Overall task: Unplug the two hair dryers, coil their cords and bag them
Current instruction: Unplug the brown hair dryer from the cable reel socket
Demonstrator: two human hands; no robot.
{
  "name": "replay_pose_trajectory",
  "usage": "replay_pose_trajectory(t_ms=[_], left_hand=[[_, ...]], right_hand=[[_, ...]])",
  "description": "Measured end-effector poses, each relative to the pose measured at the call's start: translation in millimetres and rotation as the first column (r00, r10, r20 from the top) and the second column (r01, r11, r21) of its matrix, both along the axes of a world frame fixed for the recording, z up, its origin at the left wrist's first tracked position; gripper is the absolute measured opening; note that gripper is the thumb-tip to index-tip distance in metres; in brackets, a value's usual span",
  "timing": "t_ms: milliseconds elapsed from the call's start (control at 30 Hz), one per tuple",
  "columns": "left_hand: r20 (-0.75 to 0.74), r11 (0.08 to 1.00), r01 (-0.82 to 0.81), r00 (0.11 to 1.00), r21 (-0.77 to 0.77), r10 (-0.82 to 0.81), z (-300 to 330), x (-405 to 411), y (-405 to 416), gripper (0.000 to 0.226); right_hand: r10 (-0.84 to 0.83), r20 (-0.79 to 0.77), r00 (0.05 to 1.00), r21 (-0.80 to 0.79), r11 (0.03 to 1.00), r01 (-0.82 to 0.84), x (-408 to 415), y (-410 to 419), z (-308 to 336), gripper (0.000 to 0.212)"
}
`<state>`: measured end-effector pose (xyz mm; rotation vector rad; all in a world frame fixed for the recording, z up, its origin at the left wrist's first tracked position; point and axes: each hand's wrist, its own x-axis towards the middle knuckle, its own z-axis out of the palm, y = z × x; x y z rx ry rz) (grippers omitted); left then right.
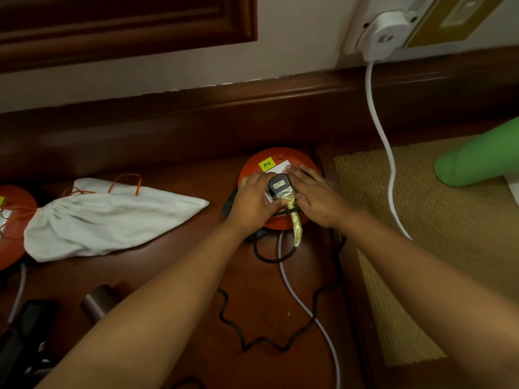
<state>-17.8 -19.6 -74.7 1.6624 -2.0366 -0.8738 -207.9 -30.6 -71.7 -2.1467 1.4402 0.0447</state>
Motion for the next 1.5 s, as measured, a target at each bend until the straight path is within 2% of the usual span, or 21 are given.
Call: replay_pose_trajectory(t_ms=[267, 633, 1000, 1167, 1267, 1367, 1500], left_hand=[[-0.016, 1.0, 0.005, 1.0, -0.017, -0.005, -4, 1, 1, 0.066], [-0.02, 1.0, 0.005, 1.0, -0.021, -0.006, -6, 1, 0, 0.065], [-0.01, 0.999, 0.008, 1.0, 0.038, -0.008, -4, 2, -3, 0.066], [0.002, 0.993, 0.034, 0.999, 0.113, -0.034, 11, 2, -6, 0.068], [-0.012, 0.986, -0.045, 0.999, 0.163, 0.047, 21, 10, -7, 0.067], [0.134, 0.993, 0.001, 0.991, 0.116, -0.016, 19, 25, -7, 0.066], [0.239, 0.986, 0.104, 0.962, 0.132, -0.133, 13, 32, -8, 0.08]], right_hand=[[0.028, 0.03, 0.999, -0.004, 1.0, -0.028, -5, -6, -1, 0.055], [0.027, -0.031, 0.999, -0.04, 0.999, -0.028, -1, -13, 1, 0.058], [0.008, -0.026, 1.0, 0.015, 1.0, -0.008, 1, -12, 9, 0.062], [-0.146, 0.132, 0.98, 0.042, 0.989, 0.142, 15, -7, 14, 0.055], [-0.272, 0.233, 0.934, 0.073, 0.962, 0.262, 24, 0, 25, 0.057], [-0.338, 0.229, 0.913, 0.109, 0.941, 0.321, 34, 6, 33, 0.06], [-0.37, 0.203, 0.907, 0.079, 0.929, 0.361, 52, 15, 27, 0.059]])
